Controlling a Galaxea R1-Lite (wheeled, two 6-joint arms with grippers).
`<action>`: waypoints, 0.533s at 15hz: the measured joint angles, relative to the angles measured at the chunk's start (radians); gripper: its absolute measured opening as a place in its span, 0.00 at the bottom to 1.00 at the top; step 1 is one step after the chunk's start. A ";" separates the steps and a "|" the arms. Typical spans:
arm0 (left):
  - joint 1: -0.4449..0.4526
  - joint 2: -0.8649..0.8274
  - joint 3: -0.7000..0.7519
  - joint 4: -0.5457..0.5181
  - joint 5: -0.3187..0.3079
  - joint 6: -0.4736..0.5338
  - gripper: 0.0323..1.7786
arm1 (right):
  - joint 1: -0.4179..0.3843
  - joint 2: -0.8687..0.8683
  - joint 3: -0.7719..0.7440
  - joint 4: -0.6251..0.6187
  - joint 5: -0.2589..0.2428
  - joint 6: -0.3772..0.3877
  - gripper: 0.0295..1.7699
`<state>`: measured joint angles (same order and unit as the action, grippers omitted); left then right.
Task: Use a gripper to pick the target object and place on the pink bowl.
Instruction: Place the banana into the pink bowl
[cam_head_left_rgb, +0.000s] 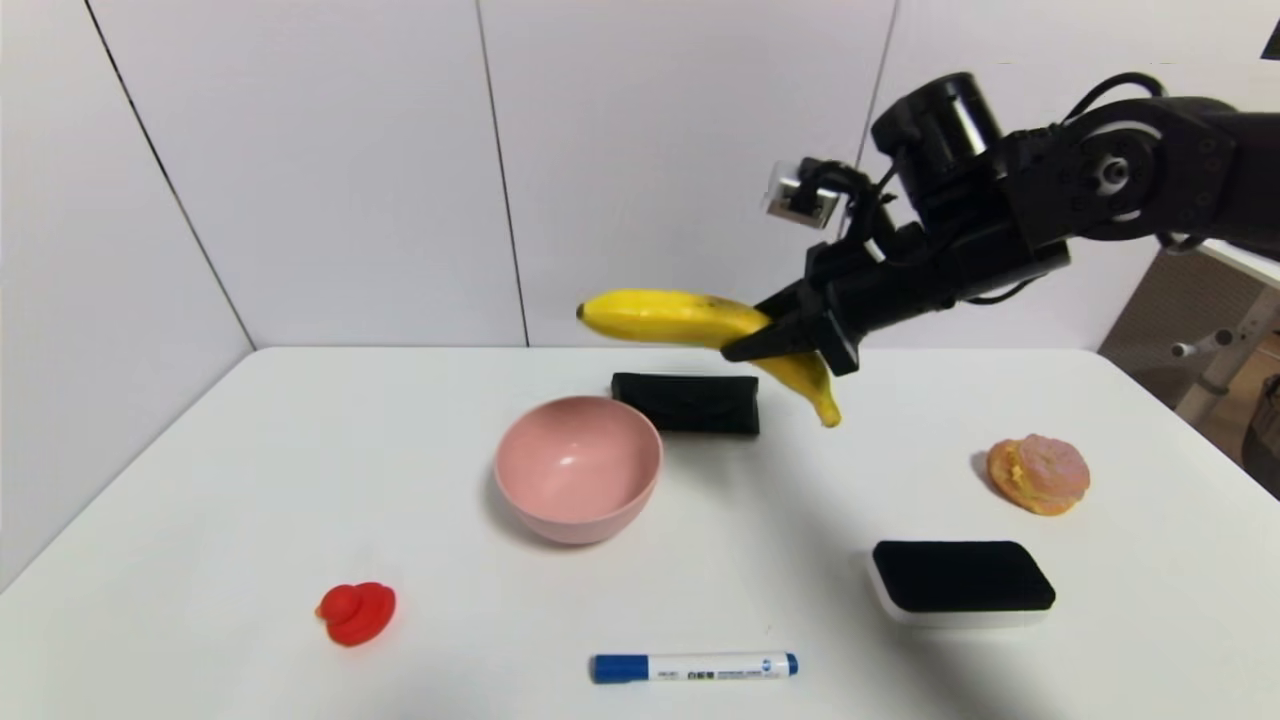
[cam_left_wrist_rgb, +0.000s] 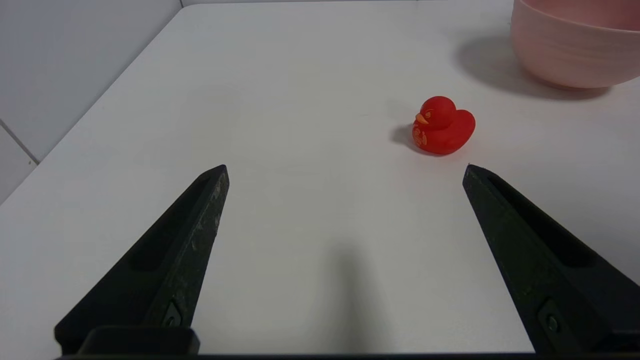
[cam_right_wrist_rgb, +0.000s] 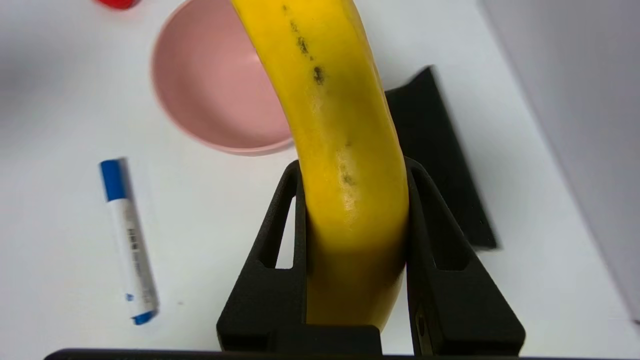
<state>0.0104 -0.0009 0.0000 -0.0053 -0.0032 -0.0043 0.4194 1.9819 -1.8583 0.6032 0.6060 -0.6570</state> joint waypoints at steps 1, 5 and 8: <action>0.000 0.000 0.000 0.000 0.000 0.000 0.95 | 0.026 0.012 0.012 -0.001 -0.009 -0.001 0.29; 0.000 0.000 0.000 0.000 0.000 0.000 0.95 | 0.090 0.074 0.023 -0.013 -0.008 0.001 0.29; 0.000 0.000 0.000 0.000 0.000 0.000 0.95 | 0.129 0.120 0.010 -0.052 -0.005 0.009 0.29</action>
<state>0.0104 -0.0009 0.0000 -0.0057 -0.0032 -0.0038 0.5479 2.1023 -1.8479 0.5513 0.6009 -0.6479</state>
